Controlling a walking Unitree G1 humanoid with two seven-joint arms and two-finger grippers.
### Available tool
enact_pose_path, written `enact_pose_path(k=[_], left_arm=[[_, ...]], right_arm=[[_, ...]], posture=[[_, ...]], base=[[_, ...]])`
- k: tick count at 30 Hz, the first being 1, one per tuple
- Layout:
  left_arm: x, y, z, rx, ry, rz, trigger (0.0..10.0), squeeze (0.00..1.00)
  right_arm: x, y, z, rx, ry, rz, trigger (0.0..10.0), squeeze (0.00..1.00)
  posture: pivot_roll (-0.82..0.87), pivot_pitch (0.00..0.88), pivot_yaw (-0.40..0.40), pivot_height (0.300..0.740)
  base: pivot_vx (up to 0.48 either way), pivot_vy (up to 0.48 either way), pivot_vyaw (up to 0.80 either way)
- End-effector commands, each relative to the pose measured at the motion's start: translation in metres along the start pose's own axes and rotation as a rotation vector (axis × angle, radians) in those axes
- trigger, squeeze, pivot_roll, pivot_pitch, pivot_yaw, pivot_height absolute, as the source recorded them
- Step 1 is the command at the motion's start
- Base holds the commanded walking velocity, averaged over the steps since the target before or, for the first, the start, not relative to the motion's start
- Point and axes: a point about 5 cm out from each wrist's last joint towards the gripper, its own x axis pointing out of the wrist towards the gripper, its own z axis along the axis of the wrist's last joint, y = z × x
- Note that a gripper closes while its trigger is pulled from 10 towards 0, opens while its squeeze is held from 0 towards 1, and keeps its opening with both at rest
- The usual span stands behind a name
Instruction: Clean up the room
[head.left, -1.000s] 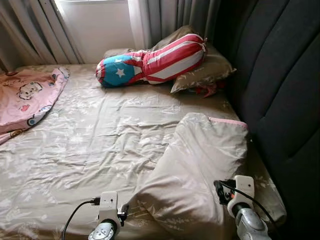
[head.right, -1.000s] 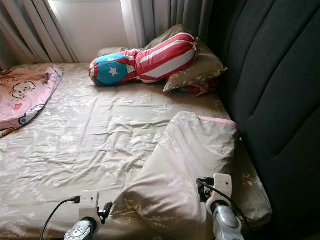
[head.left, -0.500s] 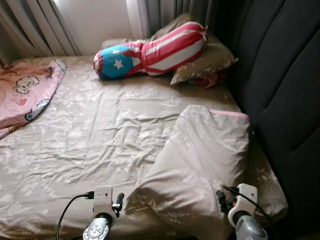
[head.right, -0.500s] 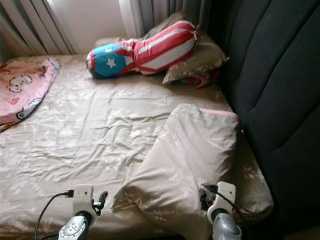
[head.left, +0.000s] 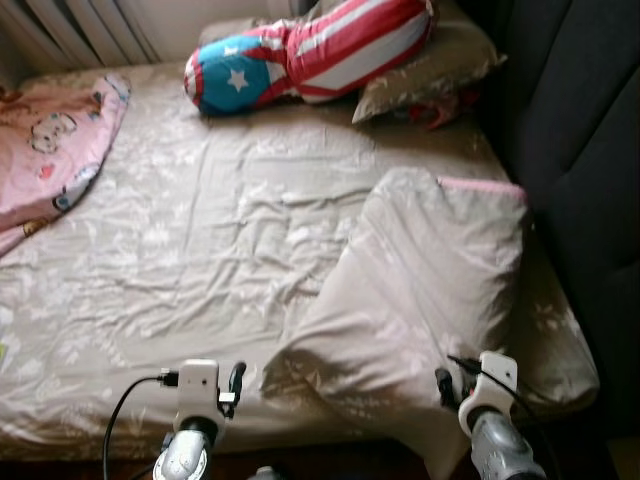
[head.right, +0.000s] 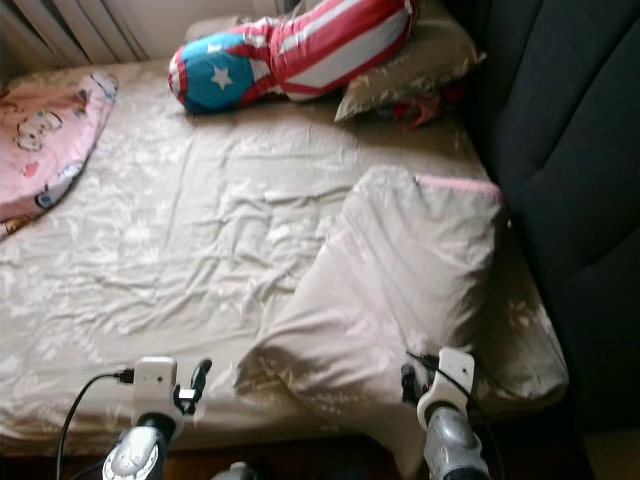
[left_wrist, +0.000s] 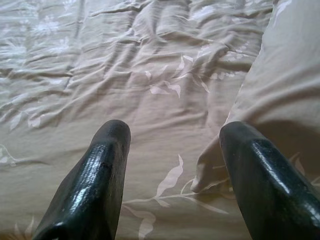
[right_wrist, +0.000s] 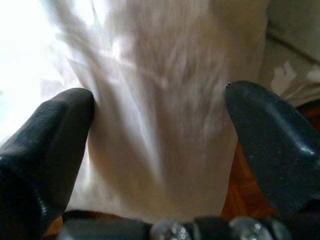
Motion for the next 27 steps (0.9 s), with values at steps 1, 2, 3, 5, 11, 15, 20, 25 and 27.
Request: enact_pose_path(k=[1,2,3,5,11,15,20,25,27], left_arm=[[-0.008,0.002,-0.006,-0.002,0.03,0.002,10.0,0.0],[-0.009,0.001,-0.005,-0.001,0.027,0.001,10.0,0.0],[-0.01,0.001,-0.003,0.001,0.02,-0.004,10.0,0.0],[-0.013,-0.001,0.003,0.004,0.001,-0.014,10.0,0.0],[-0.021,0.0,0.016,0.02,-0.024,-0.038,10.0,0.0],[-0.02,0.002,0.022,0.023,-0.032,-0.038,10.0,0.0],[-0.029,0.001,0.032,0.044,-0.042,-0.061,10.0,0.0],[-0.038,0.002,0.036,0.046,-0.026,-0.073,10.0,0.0],[-0.039,0.001,0.037,0.045,-0.025,-0.079,10.0,0.0]], right_arm=[[-0.002,0.002,-0.008,0.012,0.037,0.008,10.0,0.04],[-0.002,0.003,-0.009,0.014,0.043,0.013,10.0,0.04],[-0.002,0.004,-0.012,0.04,0.06,0.022,10.0,0.0],[-0.003,0.003,-0.016,0.045,0.08,0.016,10.0,0.0],[-0.006,-0.004,-0.024,0.055,0.111,-0.036,10.0,0.0],[-0.007,-0.003,-0.028,0.042,0.12,-0.028,10.0,0.0],[-0.008,-0.002,-0.031,0.034,0.137,-0.025,10.0,0.0],[-0.008,0.001,-0.033,0.036,0.146,-0.015,8.9,0.0],[-0.009,0.002,-0.034,0.041,0.146,-0.015,0.0,0.0]], posture=[[0.04,0.31,0.078,0.74],[0.04,0.31,0.078,0.74],[0.05,0.315,0.079,0.74],[0.06,0.322,0.083,0.74],[0.08,0.343,0.097,0.74],[0.09,0.353,0.105,0.74],[0.11,0.378,0.118,0.74],[0.12,0.395,0.128,0.74],[0.12,0.397,0.129,0.74]], base=[[0.0,0.0,0.0],[0.0,0.0,0.0],[0.0,0.0,0.0],[0.0,0.0,0.0],[0.0,0.0,0.0],[0.0,0.0,0.0],[0.0,0.0,0.0],[0.0,0.0,0.0],[0.0,0.0,0.0]])
